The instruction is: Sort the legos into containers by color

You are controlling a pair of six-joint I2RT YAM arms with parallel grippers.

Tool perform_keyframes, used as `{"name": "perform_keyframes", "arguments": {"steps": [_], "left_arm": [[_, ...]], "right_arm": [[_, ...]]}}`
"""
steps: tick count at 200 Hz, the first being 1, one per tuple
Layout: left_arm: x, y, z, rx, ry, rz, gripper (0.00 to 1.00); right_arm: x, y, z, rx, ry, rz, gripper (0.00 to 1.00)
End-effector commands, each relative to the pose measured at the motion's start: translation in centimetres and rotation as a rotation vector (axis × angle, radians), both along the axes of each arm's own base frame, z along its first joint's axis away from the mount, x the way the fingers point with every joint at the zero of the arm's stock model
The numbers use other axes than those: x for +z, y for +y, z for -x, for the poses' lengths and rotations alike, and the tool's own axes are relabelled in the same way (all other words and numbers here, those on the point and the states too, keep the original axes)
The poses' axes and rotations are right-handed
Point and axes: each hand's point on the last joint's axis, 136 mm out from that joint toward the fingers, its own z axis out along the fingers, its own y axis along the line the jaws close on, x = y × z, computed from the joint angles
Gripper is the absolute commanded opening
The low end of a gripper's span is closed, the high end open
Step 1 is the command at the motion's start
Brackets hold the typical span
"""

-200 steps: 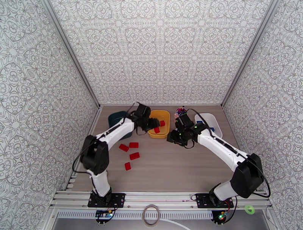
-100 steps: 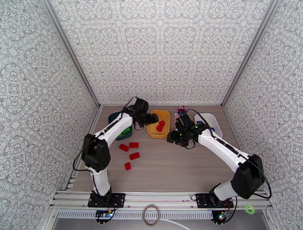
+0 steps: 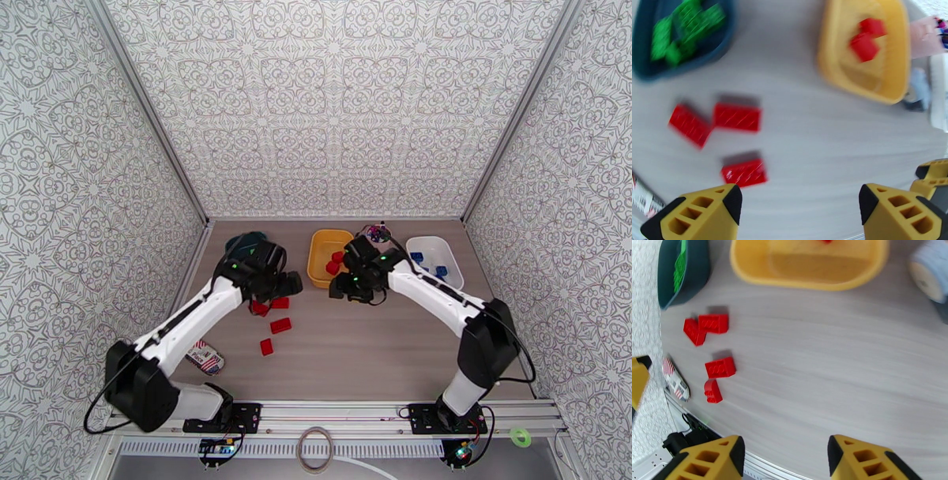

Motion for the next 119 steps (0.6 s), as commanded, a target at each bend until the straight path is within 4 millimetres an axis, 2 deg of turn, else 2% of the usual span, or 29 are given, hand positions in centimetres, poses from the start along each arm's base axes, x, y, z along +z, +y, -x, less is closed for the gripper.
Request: {"name": "perform_keyframes", "arguments": {"steps": [1,25,55,91,119], "left_arm": [[-1.8,2.8,3.5,0.090,0.071,-0.075,0.84],[-3.6,4.1,6.4,0.133,0.121,-0.082,0.83],[-6.3,4.4,8.9,0.149,0.179,-0.066,0.79],[-10.0,3.8,10.5,0.149,0.275,-0.035,0.71],[-11.7,4.0,10.8,0.146,0.302,-0.043,0.68]], "right_arm": [[0.0,1.8,0.6,0.056,0.013,-0.002,0.60],[-1.0,2.9,1.5,0.092,0.033,0.019,0.60],[-2.4,3.4,2.7,0.118,0.062,0.046,0.60],[-3.0,3.1,3.5,0.119,0.075,0.059,0.60],[-3.3,2.7,3.9,0.110,0.081,0.063,0.60]]}}
